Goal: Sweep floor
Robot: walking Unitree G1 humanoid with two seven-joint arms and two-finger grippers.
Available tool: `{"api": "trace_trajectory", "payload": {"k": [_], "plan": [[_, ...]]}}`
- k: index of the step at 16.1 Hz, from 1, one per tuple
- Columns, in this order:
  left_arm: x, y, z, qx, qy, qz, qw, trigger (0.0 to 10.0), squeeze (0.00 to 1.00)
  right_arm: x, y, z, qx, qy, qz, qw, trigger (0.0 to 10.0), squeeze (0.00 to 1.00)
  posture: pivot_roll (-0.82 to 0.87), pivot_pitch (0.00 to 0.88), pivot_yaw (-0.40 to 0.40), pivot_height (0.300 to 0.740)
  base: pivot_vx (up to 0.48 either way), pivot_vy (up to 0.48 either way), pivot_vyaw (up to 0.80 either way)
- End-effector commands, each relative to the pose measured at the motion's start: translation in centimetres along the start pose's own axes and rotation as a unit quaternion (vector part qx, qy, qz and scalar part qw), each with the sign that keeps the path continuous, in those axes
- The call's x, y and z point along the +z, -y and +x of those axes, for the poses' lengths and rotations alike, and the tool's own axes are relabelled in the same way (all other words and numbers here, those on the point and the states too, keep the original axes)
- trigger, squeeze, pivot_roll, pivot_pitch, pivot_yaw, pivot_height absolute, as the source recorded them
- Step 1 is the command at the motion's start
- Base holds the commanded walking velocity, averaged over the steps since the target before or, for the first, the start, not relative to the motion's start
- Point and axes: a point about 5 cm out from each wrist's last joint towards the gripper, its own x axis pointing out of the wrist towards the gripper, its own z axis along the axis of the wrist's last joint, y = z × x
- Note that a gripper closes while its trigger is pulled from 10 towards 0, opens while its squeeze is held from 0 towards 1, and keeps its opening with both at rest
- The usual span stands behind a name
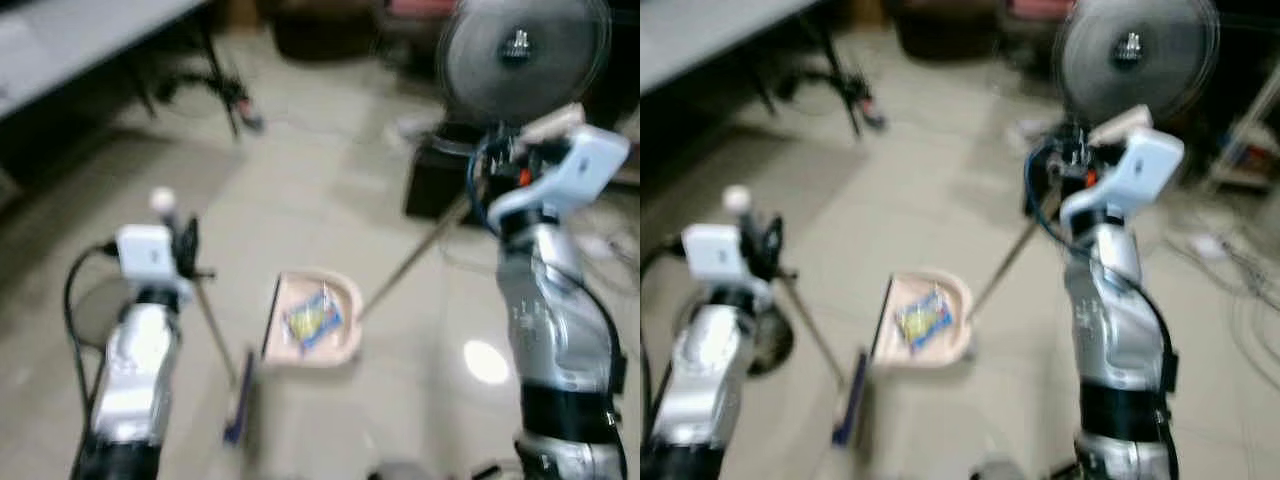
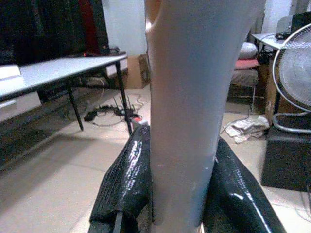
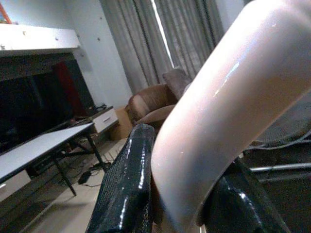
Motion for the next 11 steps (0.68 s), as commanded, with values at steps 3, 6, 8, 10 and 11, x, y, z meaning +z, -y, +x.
{"api": "trace_trajectory", "payload": {"k": [3, 6, 8, 10, 11], "plan": [[1.0, -0.6, 0.0, 0.008, 0.017, 0.015, 1.0, 10.0, 0.0, 1.1, -0.5, 0.4, 0.007, 0.024, 0.009, 1.0, 10.0, 0.0, 0.0, 0.04, 0.08, 0.74, 0.42, 0.0, 0.8], [1.0, -0.6, -0.2, 0.009, 0.013, 0.017, 1.0, 10.0, 0.0, 1.6, -0.1, 0.6, -0.002, 0.031, 0.007, 0.999, 10.0, 0.0, 0.0, 0.045, 0.08, 0.74, 0.421, 0.0, 0.8], [1.0, -0.5, -0.3, 0.006, 0.01, 0.019, 1.0, 10.0, 0.0, 2.1, 0.2, 0.9, -0.006, 0.038, 0.005, 0.999, 10.0, 0.0, 0.0, 0.045, 0.08, 0.74, 0.42, 0.0, 0.8], [0.9, -0.2, -0.4, -0.002, 0.009, 0.021, 1.0, 10.0, 0.0, 2.6, 0.3, 1.1, -0.008, 0.046, 0.004, 0.999, 10.0, 0.0, 0.0, 0.045, 0.08, 0.74, 0.418, 0.0, 0.8], [0.9, -0.1, -0.4, -0.003, 0.008, 0.022, 1.0, 10.0, 0.0, 2.7, 0.4, 1.1, -0.01, 0.049, 0.004, 0.999, 10.0, 0.0, 0.0, 0.045, 0.08, 0.74, 0.42, 0.0, 0.8]]}}
